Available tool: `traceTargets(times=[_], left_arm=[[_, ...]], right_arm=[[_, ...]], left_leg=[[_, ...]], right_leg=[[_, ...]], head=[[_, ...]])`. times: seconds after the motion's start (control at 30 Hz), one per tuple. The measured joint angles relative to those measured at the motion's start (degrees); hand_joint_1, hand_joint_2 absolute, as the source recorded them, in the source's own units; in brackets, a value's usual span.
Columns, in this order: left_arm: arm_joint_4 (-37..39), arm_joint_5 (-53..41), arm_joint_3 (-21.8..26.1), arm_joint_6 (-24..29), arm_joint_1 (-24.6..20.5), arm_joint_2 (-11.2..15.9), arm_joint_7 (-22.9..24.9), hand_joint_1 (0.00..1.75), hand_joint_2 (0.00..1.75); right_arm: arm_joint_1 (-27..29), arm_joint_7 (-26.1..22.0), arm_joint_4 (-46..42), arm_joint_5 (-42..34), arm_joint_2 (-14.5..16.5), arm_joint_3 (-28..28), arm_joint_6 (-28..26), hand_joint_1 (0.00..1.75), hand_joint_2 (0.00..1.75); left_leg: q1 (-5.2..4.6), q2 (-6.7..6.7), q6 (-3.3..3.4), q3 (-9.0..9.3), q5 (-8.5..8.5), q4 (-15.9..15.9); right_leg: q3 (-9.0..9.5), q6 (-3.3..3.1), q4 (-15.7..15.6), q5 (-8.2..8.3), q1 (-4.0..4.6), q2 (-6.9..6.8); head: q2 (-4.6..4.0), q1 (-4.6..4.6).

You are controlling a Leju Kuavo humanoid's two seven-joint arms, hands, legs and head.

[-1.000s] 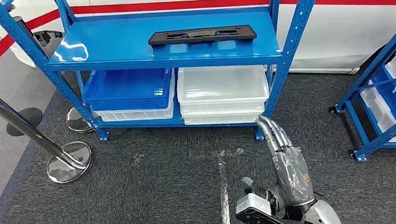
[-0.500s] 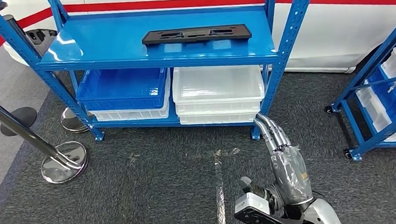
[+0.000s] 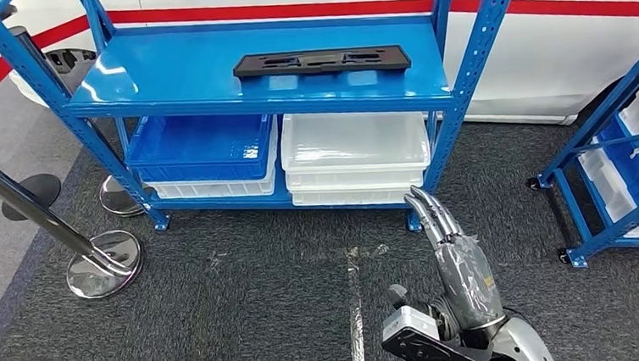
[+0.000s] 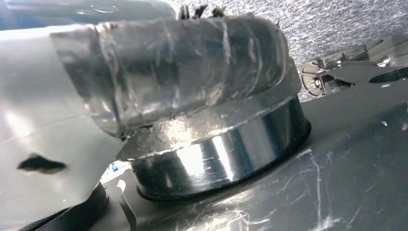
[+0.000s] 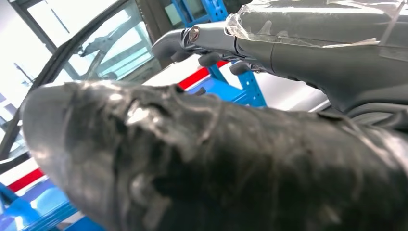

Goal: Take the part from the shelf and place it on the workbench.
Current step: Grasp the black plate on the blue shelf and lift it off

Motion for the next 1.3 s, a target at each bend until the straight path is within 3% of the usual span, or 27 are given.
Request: traceTargets(times=[0.1, 0.2, 0.23, 0.27, 0.3, 0.37, 0.43, 0.5, 0.57, 0.63, 0.73, 0.77, 0.8, 0.87, 0.93, 1.0, 1.07, 1.13, 1.2, 1.27, 1.3], left_arm=[[0.00, -0.05, -0.10, -0.01, -0.06, 0.02, 0.01, 0.00, 0.00], [0.00, -0.07, -0.48, -0.03, -0.23, 0.03, -0.11, 0.00, 0.00], [0.00, -0.07, -0.69, -0.04, -0.30, 0.03, -0.15, 0.00, 0.00], [0.00, -0.06, -0.91, -0.05, -0.35, 0.03, -0.20, 0.00, 0.00], [0.00, -0.05, -1.10, -0.07, -0.38, 0.04, -0.19, 0.00, 0.00], [0.00, -0.03, -1.32, -0.09, -0.35, 0.04, -0.10, 0.00, 0.00], [0.01, -0.02, -1.40, -0.11, -0.32, 0.05, 0.07, 0.00, 0.00], [0.01, -0.01, -1.42, -0.17, -0.33, 0.05, 0.15, 0.00, 0.00], [0.00, -0.01, -1.42, -0.24, -0.32, 0.03, 0.14, 0.00, 0.00], [0.00, 0.00, -1.43, -0.31, -0.31, -0.02, 0.13, 0.00, 0.00], [0.00, 0.00, -1.46, -0.34, -0.33, -0.07, 0.13, 0.00, 0.00], [0.00, 0.00, -1.48, -0.34, -0.31, -0.07, 0.13, 0.00, 0.00], [0.00, 0.00, -1.48, -0.35, -0.29, -0.07, 0.14, 0.00, 0.00], [0.00, -0.01, -1.50, -0.37, -0.26, -0.08, 0.15, 0.00, 0.00], [0.00, -0.02, -1.60, -0.43, -0.29, -0.11, 0.15, 0.00, 0.00], [0.00, -0.06, -1.80, -0.46, -0.36, -0.13, 0.15, 0.00, 0.00], [0.00, -0.09, -2.06, -0.46, -0.37, -0.09, 0.15, 0.00, 0.00], [0.00, -0.10, -2.34, -0.46, -0.37, -0.05, 0.16, 0.00, 0.00], [0.00, -0.11, -2.54, -0.46, -0.45, -0.01, 0.16, 0.00, 0.00], [0.00, -0.11, -2.65, -0.46, -0.54, 0.03, 0.10, 0.00, 0.00], [0.00, -0.10, -2.69, -0.46, -0.55, 0.04, 0.07, 0.00, 0.00]], right_arm=[[-1.14, -1.41, -0.03, -0.42, 0.30, 0.00, 1.55, 0.00, 0.00], [-2.11, -2.28, -0.10, -0.03, 0.86, 0.00, 2.74, 0.00, 0.00], [-2.23, -2.43, -0.10, 0.14, 1.07, 0.00, 3.04, 0.00, 0.00], [-2.33, -2.54, -0.10, 0.27, 1.28, 0.00, 3.25, 0.00, 0.00], [-2.46, -2.62, -0.10, 0.37, 1.49, 0.00, 3.40, 0.00, 0.00], [-2.71, -2.75, -0.10, 0.47, 1.86, 0.00, 3.54, 0.00, 0.00], [-2.82, -2.84, -0.10, 0.51, 2.09, 0.00, 3.55, 0.00, 0.00], [-2.88, -2.92, -0.10, 0.55, 2.20, 0.01, 3.52, 0.00, 0.00], [-3.04, -2.95, -0.10, 0.58, 2.31, 0.02, 3.51, 0.00, 0.00], [-3.23, -2.97, -0.10, 0.62, 2.39, 0.02, 3.48, 0.00, 0.00], [-3.30, -2.99, -0.06, 0.65, 2.44, 0.04, 3.48, 0.00, 0.00], [-3.28, -2.99, -0.03, 0.65, 2.44, 0.05, 3.48, 0.00, 0.00], [-3.26, -2.99, -0.01, 0.65, 2.45, 0.06, 3.49, 0.00, 0.00], [-3.27, -2.99, 0.01, 0.65, 2.45, 0.07, 3.51, 0.00, 0.00], [-3.31, -2.98, 0.00, 0.65, 2.48, 0.07, 3.64, 0.00, 0.00], [-3.35, -2.96, -0.01, 0.65, 2.50, 0.08, 3.91, 0.00, 0.00], [-3.39, -2.97, -0.02, 0.65, 2.60, 0.09, 4.22, 0.00, 0.00], [-3.46, -3.12, -0.02, 0.65, 2.75, 0.09, 4.39, 0.00, 0.00], [-3.45, -3.34, -0.01, 0.39, 2.82, 0.09, 4.35, 0.00, 0.00], [-3.40, -3.54, 0.02, -0.45, 2.82, 0.09, 4.28, 0.00, 0.00], [-3.39, -3.67, 0.05, -1.02, 2.84, 0.09, 4.25, 0.00, 0.00]], left_leg=[[0.08, 0.02, -0.83, -0.78, -1.28, 1.75], [0.17, 0.04, -1.47, -5.93, -5.59, 11.64], [0.18, 0.04, -1.53, -7.86, -6.39, 14.84], [0.18, 0.05, -1.51, -9.05, -6.14, 16.41], [0.17, 0.09, -1.39, -9.16, -4.73, 15.75], [0.10, 0.76, -0.93, -6.58, -0.06, 8.84], [-0.44, 2.33, -0.33, -3.93, 2.31, 2.60], [-0.92, 2.75, 0.21, -3.33, 2.15, 0.97], [-0.74, 1.67, 0.77, -3.11, 2.32, 0.35], [-0.43, 0.66, 1.36, -2.57, 2.48, -0.25], [-0.35, -0.79, 1.93, -2.18, 2.34, -0.42], [-0.38, -1.39, 2.01, -2.10, 2.25, -0.37], [-0.40, -2.03, 2.03, -1.97, 2.14, -0.32], [-0.40, -3.47, 1.93, -1.46, 1.80, -0.18], [-0.37, -4.80, 1.63, -1.29, 1.42, 0.03], [-0.18, -5.94, 1.08, -1.72, 1.40, 0.07], [-0.05, -6.74, 0.44, -2.01, 1.49, -0.04], [-0.26, -4.67, -0.32, -2.77, 0.49, 1.74], [-0.27, -1.55, -1.05, -5.75, -2.15, 7.63], [0.06, -0.60, -1.50, -9.68, -4.23, 14.37], [0.20, -0.47, -1.66, -10.63, -3.93, 15.60]], right_leg=[[0.23, -0.95, -0.20, -0.08, -0.27, 0.02], [0.49, -1.63, -0.27, -0.32, -0.29, -0.37], [0.58, -1.74, -0.26, -0.44, -0.22, -0.55], [0.74, -1.82, -0.25, -0.59, -0.15, -0.72], [1.00, -1.85, -0.25, -0.78, -0.10, -0.93], [1.82, -1.73, -0.27, -1.32, -0.05, -1.39], [2.45, -1.34, -0.32, -1.80, 0.21, -1.89], [2.63, -0.83, -0.53, -2.02, 0.48, -2.68], [2.88, -0.22, -0.76, -2.31, 0.49, -3.56], [2.21, 0.31, 1.33, -3.78, 0.39, -2.76], [-3.40, 0.58, 11.82, -7.93, 0.37, -0.87], [-5.18, 0.57, 14.44, -8.26, 0.36, -0.72], [-5.97, 0.51, 14.98, -7.45, 0.36, -0.63], [-4.31, 0.18, 9.60, -2.93, 0.36, 0.07], [-1.30, -0.29, 2.41, 0.37, 0.20, 2.76], [-0.11, -0.53, -0.41, 0.65, 0.17, 4.48], [0.25, -0.76, -1.12, 0.67, 0.08, 3.47], [1.04, -1.27, -1.81, 0.64, -0.19, 2.20], [1.75, -1.73, -2.12, 0.35, -0.21, 0.96], [2.10, -1.91, -2.11, -0.04, -0.19, -0.11], [2.30, -1.88, -2.11, -0.24, -0.22, -0.50]], head=[[0.00, -0.18], [0.00, -0.52], [0.00, -0.53], [0.00, -0.53], [0.00, -0.52], [0.00, -0.52], [0.00, -0.55], [0.00, -0.49], [0.00, -0.40], [0.00, -0.27], [0.00, 0.01], [0.00, 0.04], [0.00, 0.05], [0.00, 0.06], [0.00, 0.01], [0.00, -0.05], [0.00, -0.04], [0.00, -0.31], [0.00, -0.67], [0.00, -0.76], [0.00, -0.76]])
